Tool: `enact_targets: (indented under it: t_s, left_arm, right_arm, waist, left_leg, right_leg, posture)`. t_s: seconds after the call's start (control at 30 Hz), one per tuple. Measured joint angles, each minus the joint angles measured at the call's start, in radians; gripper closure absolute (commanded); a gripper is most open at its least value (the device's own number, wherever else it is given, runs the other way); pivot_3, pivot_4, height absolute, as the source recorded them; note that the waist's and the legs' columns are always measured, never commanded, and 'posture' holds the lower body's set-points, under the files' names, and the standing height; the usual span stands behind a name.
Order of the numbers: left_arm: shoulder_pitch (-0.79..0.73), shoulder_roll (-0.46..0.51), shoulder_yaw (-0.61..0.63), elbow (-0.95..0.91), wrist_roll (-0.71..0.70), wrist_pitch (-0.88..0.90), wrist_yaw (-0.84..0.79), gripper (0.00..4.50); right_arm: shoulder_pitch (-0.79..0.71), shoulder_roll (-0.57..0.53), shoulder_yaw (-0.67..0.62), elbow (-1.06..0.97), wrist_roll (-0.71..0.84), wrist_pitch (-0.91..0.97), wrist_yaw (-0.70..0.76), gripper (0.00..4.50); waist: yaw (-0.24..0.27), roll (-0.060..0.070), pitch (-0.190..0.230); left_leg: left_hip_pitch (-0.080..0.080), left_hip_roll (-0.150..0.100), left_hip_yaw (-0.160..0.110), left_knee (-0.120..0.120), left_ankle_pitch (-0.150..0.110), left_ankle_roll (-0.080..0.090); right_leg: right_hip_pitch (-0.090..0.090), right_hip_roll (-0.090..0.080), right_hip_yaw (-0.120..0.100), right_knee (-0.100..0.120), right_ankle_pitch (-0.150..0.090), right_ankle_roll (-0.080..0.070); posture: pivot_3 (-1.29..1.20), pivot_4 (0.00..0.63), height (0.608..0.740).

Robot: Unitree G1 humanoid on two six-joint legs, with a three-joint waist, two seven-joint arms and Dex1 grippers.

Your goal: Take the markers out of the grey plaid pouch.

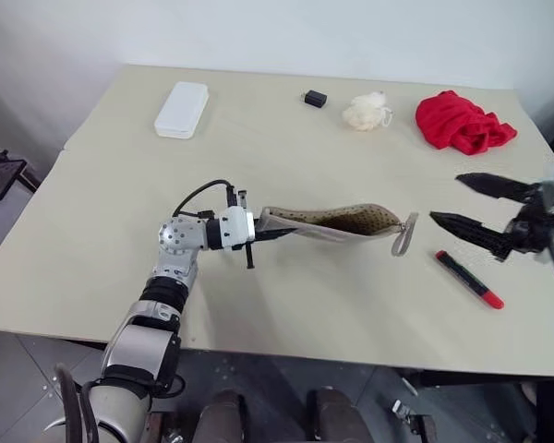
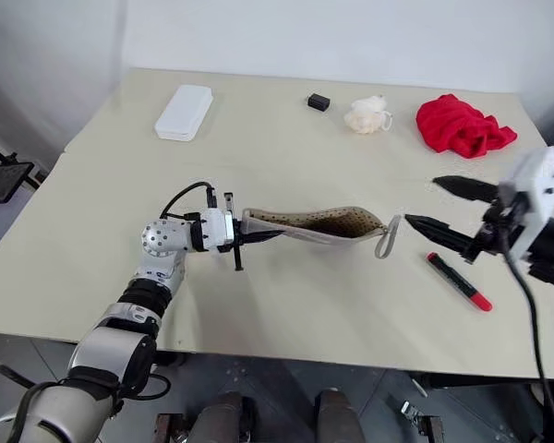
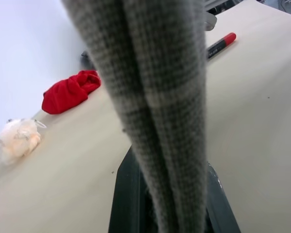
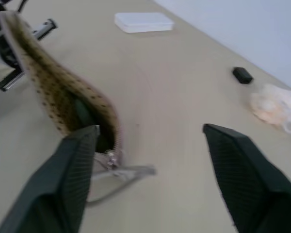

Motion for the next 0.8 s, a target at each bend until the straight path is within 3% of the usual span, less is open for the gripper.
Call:
enact_targets:
  t_s: [0.2, 0.27, 0.5, 0.8]
  left_arm:
    - [-0.015, -0.015, -0.002, 0.004, 0.005, -0.004, -0.002, 4.5]
    - [-0.016, -0.02, -0.005, 0.006, 0.007, -0.004, -0.002, 4.5]
    - [-0.025, -0.034, -0.026, 0.006, 0.009, -0.017, -0.006, 4.5]
    - [-0.025, -0.048, -0.034, 0.006, 0.005, -0.032, -0.022, 4.5]
  right_arm:
    - [-0.036, 0.025, 0.133, -0.109, 0.002, 0.015, -0.045, 4.07]
    - [-0.082, 0.027, 0.177, -0.111, -0.009, 0.024, -0.062, 4.47]
    - [-0.165, 0.03, 0.308, -0.091, -0.039, 0.109, -0.098, 4.47]
    - [-0.234, -0.05, 0.495, -0.084, -0.167, 0.201, -0.087, 4.47]
  waist:
    - [0.0, 0.0, 0.0]
    - [0.0, 0.0, 0.0]
    - [0.0, 0.0, 0.0]
    - [0.0, 0.0, 0.0]
  left_leg:
    - [0.0, 0.0, -0.001, 0.0, 0.0, 0.0]
    - [0.0, 0.0, -0.001, 0.0, 0.0, 0.0]
    - [0.0, 0.0, -0.002, 0.0, 0.0, 0.0]
    - [-0.001, 0.0, -0.003, 0.0, 0.0, 0.001]
  right_leg:
    - [0.0, 0.0, 0.0, -0.001, 0.0, 0.0]
    - [0.0, 0.0, 0.0, 0.0, 0.0, 0.0]
    - [0.0, 0.0, 0.0, -0.001, 0.0, 0.0]
    - [0.0, -0.001, -0.001, -0.002, 0.0, 0.0]
  posture:
    - [0.0, 0.15, 0.74]
    - [0.0, 0.15, 0.74]
    - [0.0, 0.15, 0.74]
    - [0.0, 0.15, 0.74]
